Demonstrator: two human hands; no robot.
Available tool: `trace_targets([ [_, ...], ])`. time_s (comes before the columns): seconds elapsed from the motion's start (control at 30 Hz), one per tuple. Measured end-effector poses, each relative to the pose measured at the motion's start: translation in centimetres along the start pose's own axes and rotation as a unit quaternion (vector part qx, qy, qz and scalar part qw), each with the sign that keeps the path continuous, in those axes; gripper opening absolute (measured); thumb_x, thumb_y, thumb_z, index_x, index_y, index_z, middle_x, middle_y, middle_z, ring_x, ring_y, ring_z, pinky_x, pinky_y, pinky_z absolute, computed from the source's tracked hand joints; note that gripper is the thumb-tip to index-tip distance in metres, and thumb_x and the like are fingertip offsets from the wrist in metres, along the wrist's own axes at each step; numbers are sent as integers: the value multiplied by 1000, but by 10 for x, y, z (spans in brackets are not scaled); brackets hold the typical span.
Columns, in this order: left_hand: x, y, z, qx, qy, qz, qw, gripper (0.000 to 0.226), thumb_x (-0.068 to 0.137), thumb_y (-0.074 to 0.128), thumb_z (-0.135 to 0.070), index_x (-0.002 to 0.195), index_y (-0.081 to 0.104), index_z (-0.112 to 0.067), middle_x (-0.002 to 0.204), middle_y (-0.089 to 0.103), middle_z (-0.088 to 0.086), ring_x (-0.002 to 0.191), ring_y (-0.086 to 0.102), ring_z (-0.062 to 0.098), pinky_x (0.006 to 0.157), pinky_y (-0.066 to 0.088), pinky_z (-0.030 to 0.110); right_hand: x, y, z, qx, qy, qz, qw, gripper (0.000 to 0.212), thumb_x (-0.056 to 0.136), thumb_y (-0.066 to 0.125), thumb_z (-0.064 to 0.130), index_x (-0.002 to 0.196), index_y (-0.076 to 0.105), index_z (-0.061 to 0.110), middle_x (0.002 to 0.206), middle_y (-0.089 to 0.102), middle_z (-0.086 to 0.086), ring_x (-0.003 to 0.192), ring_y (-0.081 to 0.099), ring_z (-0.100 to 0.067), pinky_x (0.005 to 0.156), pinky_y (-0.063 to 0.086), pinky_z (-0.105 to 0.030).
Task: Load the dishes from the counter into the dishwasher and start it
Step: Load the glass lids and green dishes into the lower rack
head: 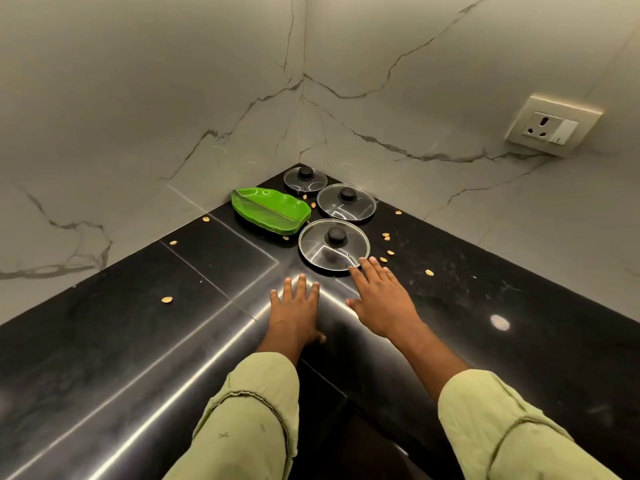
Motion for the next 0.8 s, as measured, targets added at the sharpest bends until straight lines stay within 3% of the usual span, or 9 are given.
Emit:
trace_targets([
  [0.23,53,9,13,10,28,78,997,133,71,85,-46,157,-13,-22,162,-24,12,148,-20,40,119,0,63,58,18,4,-12,-10,22,1000,69,99,50,41,155,16,20,164,6,-8,151,2,-25,122,10,-40],
  [0.33,69,16,18,-16,20,141,990,137,69,87,-44,157,-15,-20,162,-26,9,148,-20,40,118,2,66,81,25,7,-31,-21,22,999,66,95,56,38,151,27,19,161,18,-10,148,17,-28,119,21,-41],
  [0.5,80,17,11,-10,-2,188,982,145,65,91,-41,155,-22,-18,159,-33,9,146,-22,43,115,4,70,122,32,13,-88,-52,32,994,55,88,64,38,133,44,15,136,44,-10,123,48,-32,97,40,-42],
  [0.8,81,19,12,-6,-6,207,978,146,65,91,-39,153,-23,-16,158,-35,10,144,-24,45,114,3,72,161,39,25,-153,-81,33,984,56,83,72,32,127,43,14,127,49,-11,112,53,-32,83,45,-40],
])
Point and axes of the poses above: each hand's wrist, its own x-axis towards the middle knuckle, its own y-axis out of the palm, z = x × y, the point moved 7 cm from there along x, towards the middle knuckle
